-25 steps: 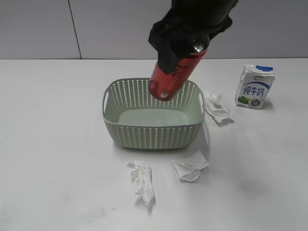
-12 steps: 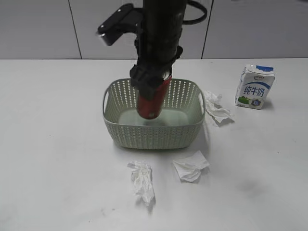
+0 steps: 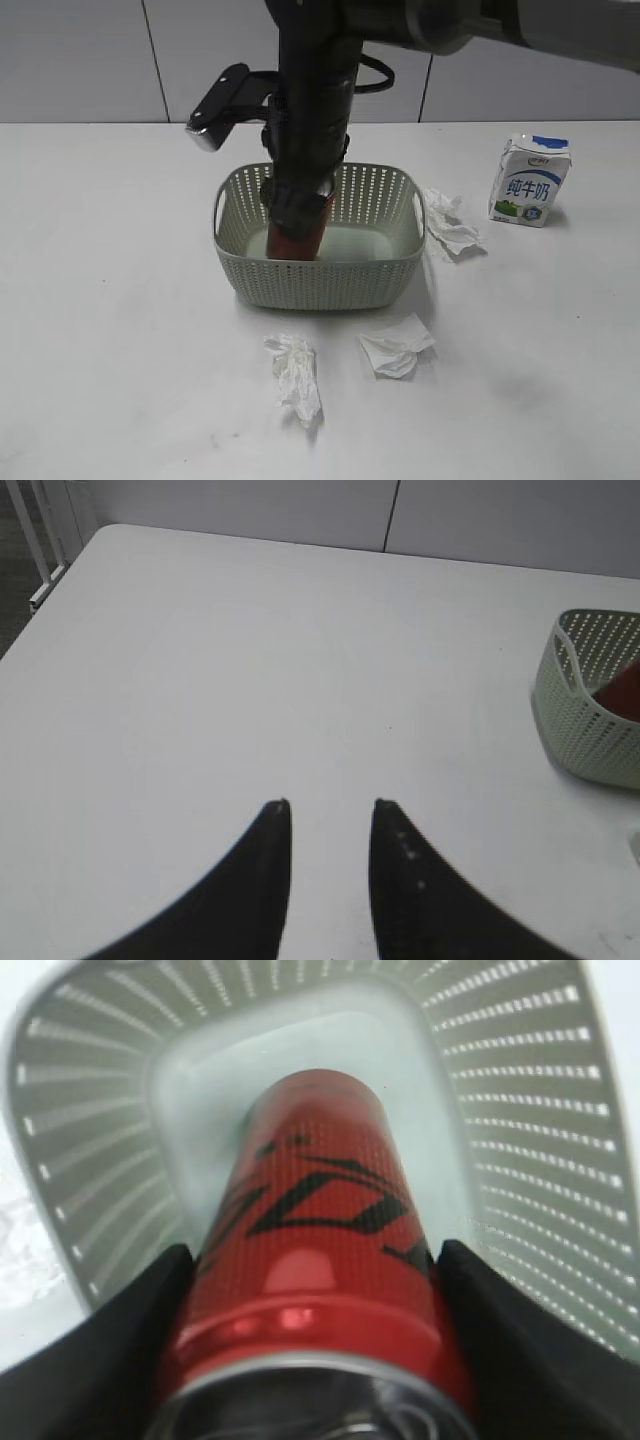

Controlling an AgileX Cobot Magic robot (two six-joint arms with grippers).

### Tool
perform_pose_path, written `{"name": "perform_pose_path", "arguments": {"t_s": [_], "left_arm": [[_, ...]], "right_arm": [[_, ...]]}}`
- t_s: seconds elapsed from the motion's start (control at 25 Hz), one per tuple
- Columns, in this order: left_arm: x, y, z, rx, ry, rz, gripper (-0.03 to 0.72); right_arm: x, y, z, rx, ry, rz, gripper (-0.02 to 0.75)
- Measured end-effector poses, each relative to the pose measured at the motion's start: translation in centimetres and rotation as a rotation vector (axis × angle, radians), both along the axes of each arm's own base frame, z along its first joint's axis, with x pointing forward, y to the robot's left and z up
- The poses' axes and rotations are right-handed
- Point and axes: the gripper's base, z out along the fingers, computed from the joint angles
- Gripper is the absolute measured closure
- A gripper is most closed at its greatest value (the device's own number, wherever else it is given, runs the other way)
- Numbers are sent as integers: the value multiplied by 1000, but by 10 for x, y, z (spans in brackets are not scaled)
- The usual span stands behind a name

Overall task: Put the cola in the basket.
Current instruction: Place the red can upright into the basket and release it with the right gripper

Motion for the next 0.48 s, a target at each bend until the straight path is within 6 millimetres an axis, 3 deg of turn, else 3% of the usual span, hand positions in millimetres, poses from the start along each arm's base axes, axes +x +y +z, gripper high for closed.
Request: {"name": "perform_pose_path", "arguments": {"t_s": [0.2,0.48], "left_arm": [[0,0,0,0,0,0,471],[0,0,0,0,0,0,471]], "right_arm": [[-1,1,-1,-3,21,21,211],[-2,0,6,5,6,28,111]]}}
